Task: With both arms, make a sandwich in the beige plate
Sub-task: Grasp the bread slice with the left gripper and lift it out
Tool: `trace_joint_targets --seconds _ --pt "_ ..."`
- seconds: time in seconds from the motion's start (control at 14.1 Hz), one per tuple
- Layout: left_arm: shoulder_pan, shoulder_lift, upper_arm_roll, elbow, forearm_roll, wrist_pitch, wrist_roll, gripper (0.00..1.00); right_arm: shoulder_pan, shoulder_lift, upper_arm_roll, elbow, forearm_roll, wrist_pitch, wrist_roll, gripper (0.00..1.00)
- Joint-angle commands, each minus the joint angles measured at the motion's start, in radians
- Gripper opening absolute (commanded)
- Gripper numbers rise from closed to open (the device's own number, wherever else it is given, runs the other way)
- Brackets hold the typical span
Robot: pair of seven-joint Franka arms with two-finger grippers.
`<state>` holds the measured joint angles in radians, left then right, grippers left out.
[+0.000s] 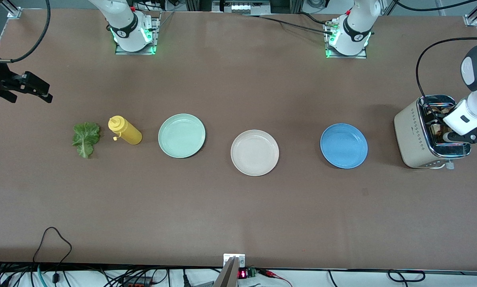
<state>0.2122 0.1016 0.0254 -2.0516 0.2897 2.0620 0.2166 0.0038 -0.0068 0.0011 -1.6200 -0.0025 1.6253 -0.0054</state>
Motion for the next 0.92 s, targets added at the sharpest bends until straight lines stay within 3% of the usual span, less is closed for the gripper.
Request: trace_joint_targets --seconds 0.0,0.07,0.28,0.57,0.71,0.85 --pt "0.016 -0.042 -0.012 -0.056 0.017 0.029 0.015 0.86 -0.002 -0.007 -0.001 -0.026 0.016 -0.031 -0.008 1.0" --pt "0.018 -0.042 -0.012 -0.062 0.017 0.029 0.015 0.8 -0.002 -0.007 0.0 -0.024 0.016 -0.054 -0.008 1.0" --pt "0.029 -0.042 -0.012 -0.079 0.017 0.02 0.015 0.44 -0.005 -0.004 -0.003 -0.024 0.027 -0.048 -0.034 1.0" --pt "0.039 -0.04 -0.01 -0.079 0.016 -0.014 0.015 0.08 -0.05 0.001 -0.023 -0.044 0.114 -0.033 -0.218 1.0" --pt "0.047 -0.042 -0.01 -0.067 0.016 -0.019 0.018 0.01 -0.07 -0.007 -0.024 -0.082 0.124 -0.012 -0.321 1.0" --pt "0.047 -0.042 -0.01 -0.049 0.016 -0.02 0.043 0.01 -0.088 -0.012 -0.026 -0.115 0.134 -0.009 -0.407 1.0"
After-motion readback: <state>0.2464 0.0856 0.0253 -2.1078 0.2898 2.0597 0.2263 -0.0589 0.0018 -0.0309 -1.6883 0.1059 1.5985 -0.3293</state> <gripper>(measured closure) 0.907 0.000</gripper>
